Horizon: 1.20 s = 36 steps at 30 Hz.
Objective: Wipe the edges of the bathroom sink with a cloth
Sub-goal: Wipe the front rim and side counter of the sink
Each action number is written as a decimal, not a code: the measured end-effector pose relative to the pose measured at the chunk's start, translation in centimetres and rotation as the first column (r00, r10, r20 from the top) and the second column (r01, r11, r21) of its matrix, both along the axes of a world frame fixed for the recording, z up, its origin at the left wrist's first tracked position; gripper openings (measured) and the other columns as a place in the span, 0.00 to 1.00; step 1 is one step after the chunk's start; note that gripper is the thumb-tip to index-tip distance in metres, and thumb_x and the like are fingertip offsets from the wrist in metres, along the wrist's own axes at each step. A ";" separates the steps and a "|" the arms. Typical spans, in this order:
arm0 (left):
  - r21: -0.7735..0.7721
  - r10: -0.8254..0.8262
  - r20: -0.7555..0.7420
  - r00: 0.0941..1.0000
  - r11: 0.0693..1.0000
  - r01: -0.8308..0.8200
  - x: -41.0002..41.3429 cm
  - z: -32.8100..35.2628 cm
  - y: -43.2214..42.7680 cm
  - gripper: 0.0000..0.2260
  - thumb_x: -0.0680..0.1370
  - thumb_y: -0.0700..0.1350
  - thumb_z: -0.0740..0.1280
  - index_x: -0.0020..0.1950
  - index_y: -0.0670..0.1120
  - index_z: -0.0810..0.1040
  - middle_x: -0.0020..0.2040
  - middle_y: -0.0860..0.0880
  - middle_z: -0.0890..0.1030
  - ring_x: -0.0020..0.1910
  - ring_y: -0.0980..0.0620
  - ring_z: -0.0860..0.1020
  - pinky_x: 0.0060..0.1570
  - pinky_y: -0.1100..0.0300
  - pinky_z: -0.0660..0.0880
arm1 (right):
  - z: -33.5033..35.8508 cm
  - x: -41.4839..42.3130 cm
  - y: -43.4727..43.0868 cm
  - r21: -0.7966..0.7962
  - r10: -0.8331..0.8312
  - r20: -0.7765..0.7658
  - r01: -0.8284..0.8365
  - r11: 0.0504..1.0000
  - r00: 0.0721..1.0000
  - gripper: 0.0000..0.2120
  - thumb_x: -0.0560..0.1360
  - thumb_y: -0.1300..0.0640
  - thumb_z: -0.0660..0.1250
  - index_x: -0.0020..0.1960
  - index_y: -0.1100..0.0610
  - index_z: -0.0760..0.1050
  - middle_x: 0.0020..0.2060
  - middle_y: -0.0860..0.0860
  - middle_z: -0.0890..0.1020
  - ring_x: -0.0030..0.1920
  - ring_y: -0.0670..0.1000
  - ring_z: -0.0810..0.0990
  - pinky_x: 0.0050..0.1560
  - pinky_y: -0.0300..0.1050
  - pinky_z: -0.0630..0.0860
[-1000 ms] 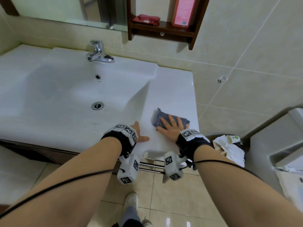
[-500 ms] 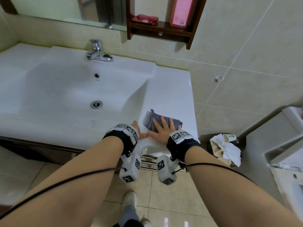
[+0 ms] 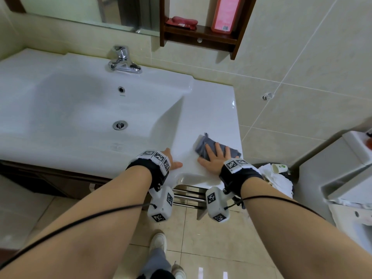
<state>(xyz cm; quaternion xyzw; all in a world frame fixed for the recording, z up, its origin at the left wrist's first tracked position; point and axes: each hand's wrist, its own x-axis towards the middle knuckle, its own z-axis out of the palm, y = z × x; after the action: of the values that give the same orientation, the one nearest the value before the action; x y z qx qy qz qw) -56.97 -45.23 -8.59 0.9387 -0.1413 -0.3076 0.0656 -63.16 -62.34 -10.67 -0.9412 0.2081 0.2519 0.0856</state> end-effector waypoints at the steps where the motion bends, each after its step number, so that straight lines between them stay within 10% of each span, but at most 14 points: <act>1: -0.011 0.007 -0.004 1.000 1.000 -0.007 -0.1 0.0 -0.1 0.32 0.78 0.58 0.60 0.74 0.41 0.57 0.71 0.39 0.67 0.69 0.40 0.68 0.68 0.50 0.66 | 0.0 0.2 1.0 0.008 0.041 0.005 -0.041 0.999 0.999 0.34 0.72 0.31 0.45 0.73 0.38 0.36 0.75 0.43 0.36 0.74 0.57 0.34 0.68 0.69 0.37; 7: -0.086 0.051 0.032 0.998 0.995 -0.049 -0.9 0.2 -0.6 0.25 0.80 0.52 0.61 0.71 0.38 0.64 0.68 0.39 0.71 0.66 0.41 0.71 0.64 0.54 0.66 | -0.3 0.8 4.6 0.092 0.160 0.049 -0.164 0.982 0.986 0.31 0.73 0.31 0.45 0.73 0.37 0.39 0.75 0.43 0.37 0.75 0.54 0.34 0.70 0.64 0.34; 19: 0.017 -0.097 0.021 0.995 0.995 0.096 0.4 -1.0 1.3 0.32 0.76 0.62 0.59 0.72 0.43 0.60 0.69 0.41 0.70 0.65 0.40 0.72 0.65 0.48 0.69 | 0.3 -1.4 -0.8 0.023 -0.107 0.006 0.107 0.994 0.994 0.34 0.74 0.32 0.48 0.73 0.39 0.38 0.75 0.45 0.37 0.74 0.58 0.35 0.71 0.66 0.39; 28: -0.099 -0.090 0.049 0.995 0.991 0.094 0.6 -1.7 1.1 0.29 0.77 0.52 0.64 0.73 0.41 0.61 0.68 0.41 0.72 0.67 0.42 0.71 0.64 0.55 0.67 | -0.3 0.7 7.2 0.095 0.064 0.074 -0.071 0.993 0.995 0.30 0.74 0.34 0.46 0.73 0.36 0.40 0.75 0.43 0.38 0.74 0.54 0.34 0.69 0.63 0.32; 36: -0.001 -0.235 0.021 0.972 0.972 0.235 1.2 -2.8 2.3 0.43 0.70 0.68 0.63 0.75 0.44 0.53 0.69 0.41 0.70 0.64 0.39 0.73 0.63 0.47 0.70 | -0.5 -2.3 2.2 0.065 -0.176 0.036 0.173 0.983 0.984 0.29 0.75 0.36 0.46 0.73 0.37 0.39 0.75 0.42 0.38 0.75 0.54 0.35 0.70 0.63 0.35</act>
<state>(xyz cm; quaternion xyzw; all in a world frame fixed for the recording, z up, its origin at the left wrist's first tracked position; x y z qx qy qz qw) -55.75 -42.95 -11.36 0.9184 -0.2526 -0.3030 0.0292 -65.49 -60.16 -11.15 -0.9213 0.2802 0.2303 0.1404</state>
